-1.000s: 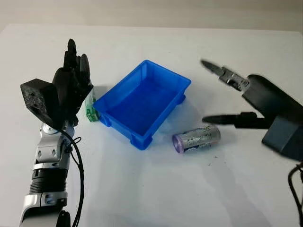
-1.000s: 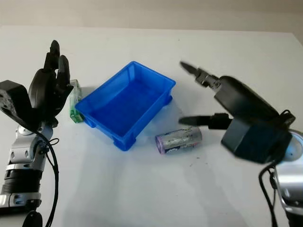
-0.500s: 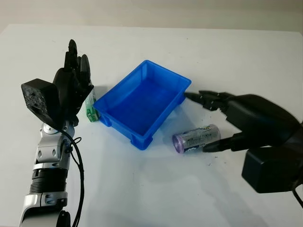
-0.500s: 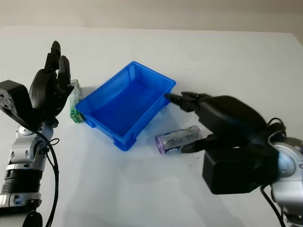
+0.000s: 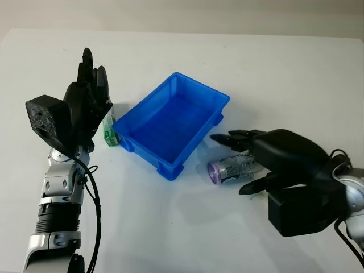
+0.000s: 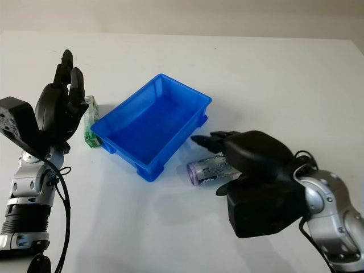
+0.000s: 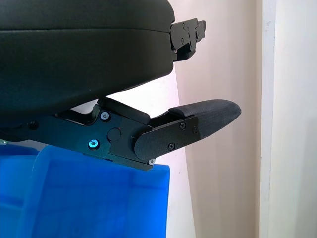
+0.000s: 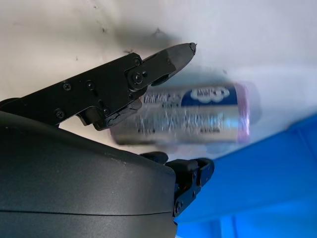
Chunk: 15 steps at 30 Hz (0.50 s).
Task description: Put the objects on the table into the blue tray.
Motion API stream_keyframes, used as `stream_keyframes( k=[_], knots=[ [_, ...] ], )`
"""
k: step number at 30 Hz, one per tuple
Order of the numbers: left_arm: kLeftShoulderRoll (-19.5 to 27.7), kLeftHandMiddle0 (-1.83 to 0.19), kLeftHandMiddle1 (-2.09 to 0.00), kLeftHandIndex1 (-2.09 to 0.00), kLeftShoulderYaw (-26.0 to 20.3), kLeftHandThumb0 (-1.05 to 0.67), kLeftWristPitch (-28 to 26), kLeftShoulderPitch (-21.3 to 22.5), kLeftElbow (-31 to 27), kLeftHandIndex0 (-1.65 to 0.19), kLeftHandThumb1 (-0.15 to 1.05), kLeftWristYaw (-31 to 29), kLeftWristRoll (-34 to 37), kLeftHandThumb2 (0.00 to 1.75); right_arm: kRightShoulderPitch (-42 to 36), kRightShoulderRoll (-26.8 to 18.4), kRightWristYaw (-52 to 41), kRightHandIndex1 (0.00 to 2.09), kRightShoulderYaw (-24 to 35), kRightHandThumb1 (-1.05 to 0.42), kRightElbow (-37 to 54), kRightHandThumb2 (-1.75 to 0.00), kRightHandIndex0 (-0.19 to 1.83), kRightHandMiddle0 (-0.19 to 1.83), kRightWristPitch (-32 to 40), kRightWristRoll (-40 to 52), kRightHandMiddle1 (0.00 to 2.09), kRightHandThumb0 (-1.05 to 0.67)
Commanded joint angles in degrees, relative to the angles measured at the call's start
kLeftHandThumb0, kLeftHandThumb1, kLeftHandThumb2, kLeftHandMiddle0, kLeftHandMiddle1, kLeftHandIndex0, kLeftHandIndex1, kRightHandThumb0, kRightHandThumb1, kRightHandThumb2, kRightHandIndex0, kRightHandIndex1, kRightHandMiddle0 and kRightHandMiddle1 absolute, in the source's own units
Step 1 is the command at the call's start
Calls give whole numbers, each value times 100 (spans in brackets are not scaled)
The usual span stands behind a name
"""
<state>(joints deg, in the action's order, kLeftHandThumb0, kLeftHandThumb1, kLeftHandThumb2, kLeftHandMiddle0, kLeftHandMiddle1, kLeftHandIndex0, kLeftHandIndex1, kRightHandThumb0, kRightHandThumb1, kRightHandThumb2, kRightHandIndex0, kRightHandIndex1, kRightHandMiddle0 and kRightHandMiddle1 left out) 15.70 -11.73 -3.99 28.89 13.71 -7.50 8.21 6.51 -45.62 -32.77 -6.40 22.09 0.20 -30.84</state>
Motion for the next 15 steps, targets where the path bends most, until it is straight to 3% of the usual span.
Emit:
stream_keyframes(
  k=[1, 3, 4, 5, 7, 8, 10, 12, 15],
  knots=[
    [22, 19, 0, 0, -7, -73, 3, -55, -86, 19, 105, -23, 8, 70, 0, 44, 42, 17, -85, -82, -114, -5, 42, 39, -114, -66, 12, -40],
    [34, 19, 0, 0, 1, -73, -6, -56, -91, 19, 105, -31, -6, 70, 12, 23, 184, 22, -145, -84, -265, -6, 51, 47, -337, -219, 16, -38],
    [36, 19, 0, 0, 1, -73, -16, -56, -96, 19, 105, -29, -10, 70, 18, 13, 349, 35, -168, -85, -375, -6, 55, 49, -532, -316, 32, -39],
    [38, 19, 0, 0, -1, -73, -16, -56, -95, 19, 105, -31, -12, 70, 30, 8, 521, 84, -186, -87, -488, -6, 46, 36, -724, -413, 86, -38],
    [36, 19, 0, 0, -10, -73, -24, -52, -93, 19, 105, -42, 4, 70, 64, 13, 947, 165, -211, -95, -696, -6, 35, 28, -1085, -670, 159, -41],
    [39, 19, 0, 0, -12, -73, -34, -51, -96, 19, 105, -49, 9, 70, 77, 32, 1138, 187, -205, -98, -781, -6, 36, 27, -1226, -749, 184, -43],
    [38, 19, 0, 0, -14, -74, -67, -52, -111, 19, 105, -44, 9, 70, 100, 82, 1525, 205, -175, -103, -928, -12, 62, 48, -1476, -875, 204, -45],
    [31, 19, 0, 0, -13, -74, -82, -50, -126, 19, 105, -30, -1, 69, 110, 170, 1823, 208, -123, -104, -1046, -17, 84, 64, -1635, -872, 208, -45],
    [32, 19, 0, 0, -5, -73, -122, -46, -142, 19, 105, -34, -6, 69, 134, 306, 2139, 209, -33, -105, -1172, -30, 92, 68, -1777, -789, 209, -44]
  ],
)
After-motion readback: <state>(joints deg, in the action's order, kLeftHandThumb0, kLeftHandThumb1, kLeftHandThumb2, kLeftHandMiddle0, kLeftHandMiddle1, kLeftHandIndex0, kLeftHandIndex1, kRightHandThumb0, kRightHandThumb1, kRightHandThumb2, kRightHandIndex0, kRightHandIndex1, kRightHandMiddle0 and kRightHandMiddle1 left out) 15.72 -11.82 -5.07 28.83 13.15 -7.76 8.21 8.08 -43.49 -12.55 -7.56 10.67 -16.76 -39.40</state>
